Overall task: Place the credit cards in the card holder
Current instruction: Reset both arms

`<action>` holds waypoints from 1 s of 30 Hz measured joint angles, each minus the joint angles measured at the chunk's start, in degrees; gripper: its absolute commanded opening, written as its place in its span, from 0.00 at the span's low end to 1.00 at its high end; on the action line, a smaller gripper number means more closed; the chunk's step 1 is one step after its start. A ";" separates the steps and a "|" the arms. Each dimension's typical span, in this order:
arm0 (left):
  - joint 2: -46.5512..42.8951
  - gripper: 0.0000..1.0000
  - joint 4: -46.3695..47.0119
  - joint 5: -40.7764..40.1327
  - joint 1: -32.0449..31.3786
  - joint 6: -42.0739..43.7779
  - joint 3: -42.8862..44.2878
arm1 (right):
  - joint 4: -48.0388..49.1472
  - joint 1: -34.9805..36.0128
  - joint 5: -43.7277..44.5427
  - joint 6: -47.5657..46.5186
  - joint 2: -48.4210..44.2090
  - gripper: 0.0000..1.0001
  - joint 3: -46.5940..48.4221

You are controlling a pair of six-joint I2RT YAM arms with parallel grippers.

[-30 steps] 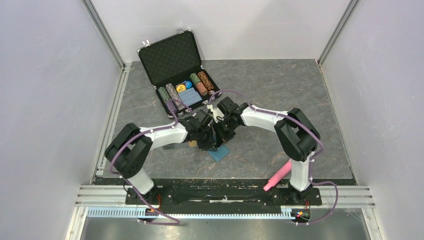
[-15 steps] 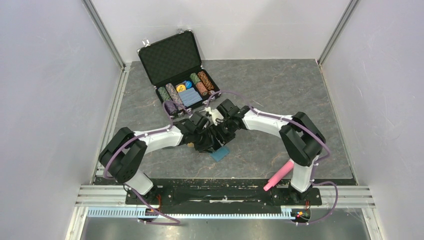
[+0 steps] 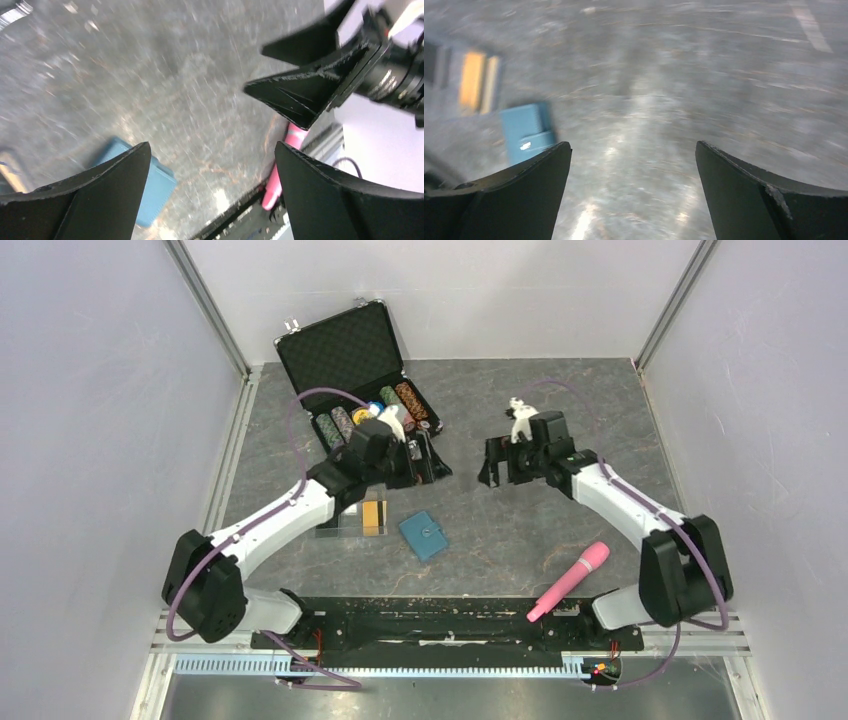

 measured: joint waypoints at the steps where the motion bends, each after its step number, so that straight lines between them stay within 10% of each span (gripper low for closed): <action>1: -0.28 1.00 0.31 -0.26 1.38 1.07 0.70 | 0.74 -0.98 3.02 -0.22 -1.60 0.98 -1.22; 9: -9.51 1.00 6.12 -20.33 10.12 14.53 -8.48 | 10.49 -10.38 21.16 -3.48 -9.73 0.98 -16.87; 15: -12.92 1.00 16.70 -34.53 16.28 23.98 -22.82 | 34.91 -14.43 33.03 -8.68 -25.14 0.98 -44.87; 30: 3.72 1.00 46.69 -23.19 30.38 38.56 -33.22 | 80.83 -17.59 33.94 -17.05 -7.52 0.98 -54.40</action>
